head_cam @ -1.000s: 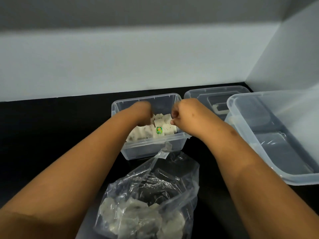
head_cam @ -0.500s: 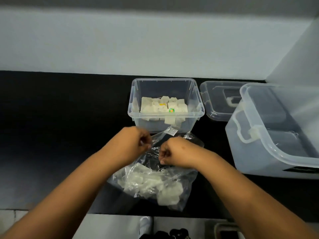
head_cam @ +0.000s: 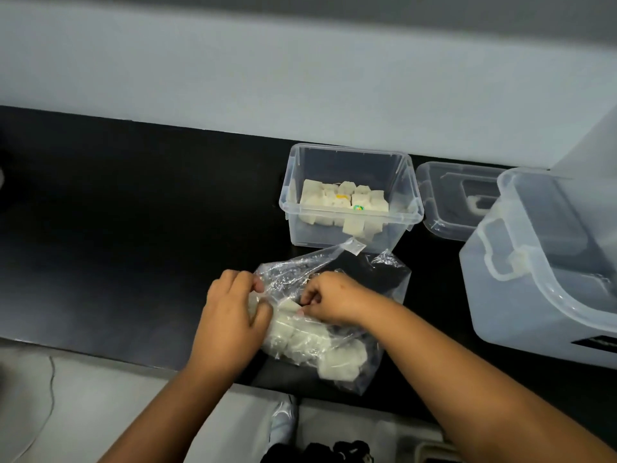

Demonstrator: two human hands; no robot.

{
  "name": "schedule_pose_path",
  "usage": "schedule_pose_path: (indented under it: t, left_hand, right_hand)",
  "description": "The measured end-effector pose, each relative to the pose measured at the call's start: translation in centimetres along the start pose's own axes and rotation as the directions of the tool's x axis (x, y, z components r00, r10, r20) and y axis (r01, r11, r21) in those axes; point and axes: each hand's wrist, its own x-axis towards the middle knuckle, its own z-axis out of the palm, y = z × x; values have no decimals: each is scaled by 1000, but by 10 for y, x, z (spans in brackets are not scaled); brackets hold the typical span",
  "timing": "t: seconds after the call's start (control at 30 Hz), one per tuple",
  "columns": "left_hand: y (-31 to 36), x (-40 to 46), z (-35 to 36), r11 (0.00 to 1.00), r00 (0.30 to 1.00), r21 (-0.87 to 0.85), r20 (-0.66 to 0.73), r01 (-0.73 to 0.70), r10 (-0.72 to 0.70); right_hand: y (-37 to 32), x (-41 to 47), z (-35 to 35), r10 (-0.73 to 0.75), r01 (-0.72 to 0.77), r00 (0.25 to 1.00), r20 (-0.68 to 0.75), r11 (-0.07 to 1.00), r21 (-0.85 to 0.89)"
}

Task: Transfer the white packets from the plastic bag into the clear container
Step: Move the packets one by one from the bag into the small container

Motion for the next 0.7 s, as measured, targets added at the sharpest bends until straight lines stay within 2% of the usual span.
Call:
schedule_pose_path:
  t: [0.1, 0.2, 0.3, 0.43, 0.53, 0.7]
  left_hand:
    - [-7, -13, 1, 988, 983, 91, 153, -120, 106]
    - [-14, -17, 5, 979, 964, 121, 229, -163, 132]
    - [-20, -16, 12, 977, 957, 118, 250, -179, 145]
    - [-25, -15, 19, 991, 964, 42, 242, -126, 112]
    - [-27, -15, 20, 995, 971, -15, 215, -103, 104]
    - [-27, -14, 21, 992, 975, 4, 187, -126, 123]
  right_hand:
    - [1, 2, 1, 1, 0, 1000, 16, 1000, -7]
    - [0, 2, 1, 5, -6, 999, 35, 1000, 27]
    - [-2, 3, 3, 7, -9, 999, 44, 998, 56]
    - [-6, 5, 7, -9, 5, 997, 73, 998, 64]
    - [-4, 5, 7, -23, 8, 994, 104, 990, 142]
    - [1, 5, 14, -23, -19, 988, 154, 964, 265]
